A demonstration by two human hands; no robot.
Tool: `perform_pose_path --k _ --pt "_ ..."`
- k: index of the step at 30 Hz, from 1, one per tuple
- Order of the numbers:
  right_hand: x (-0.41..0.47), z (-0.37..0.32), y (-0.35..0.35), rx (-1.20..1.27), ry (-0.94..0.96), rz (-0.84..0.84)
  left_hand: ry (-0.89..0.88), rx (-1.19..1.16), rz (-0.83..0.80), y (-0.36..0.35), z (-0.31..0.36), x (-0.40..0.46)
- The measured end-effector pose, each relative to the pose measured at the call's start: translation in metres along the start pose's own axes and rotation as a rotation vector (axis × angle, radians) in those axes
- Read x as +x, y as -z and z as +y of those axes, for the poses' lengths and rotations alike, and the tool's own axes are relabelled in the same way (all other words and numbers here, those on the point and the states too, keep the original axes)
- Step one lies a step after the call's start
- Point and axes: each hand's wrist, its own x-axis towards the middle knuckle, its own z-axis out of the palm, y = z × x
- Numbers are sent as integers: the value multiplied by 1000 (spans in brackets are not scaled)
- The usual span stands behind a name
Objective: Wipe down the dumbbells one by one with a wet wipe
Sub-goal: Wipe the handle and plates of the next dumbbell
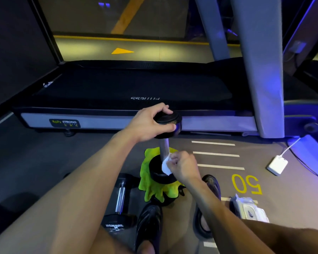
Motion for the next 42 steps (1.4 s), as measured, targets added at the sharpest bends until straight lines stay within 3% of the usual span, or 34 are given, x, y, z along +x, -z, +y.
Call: perform_pose_path --k 4,10,16,19,25,28,33,38,42 --pt "-9 -7 -8 -173 22 78 -9 25 12 -1 -1 1" --pt "-13 -14 -23 -333 -127 84 -47 69 -9 -6 3 1" --pt "3 -10 15 -150 -191 -208 -41 57 -45 -2 4 -2" --pt "-2 -14 17 -110 -199 -170 -38 54 -34 -3 5 -3" --pt "-15 -25 1 -261 -157 -85 -36 48 -18 -5 5 -3" --pt "-9 -12 8 -156 -159 -109 -26 8 -9 -3 3 -4" --pt "-7 -19 2 -20 -251 18 -11 -16 13 -2 4 -5" --pt "3 -59 10 423 -159 353 -5 6 38 -3 5 -4" --pt "-18 -41 -14 390 -187 271 2 -22 42 0 2 -4"
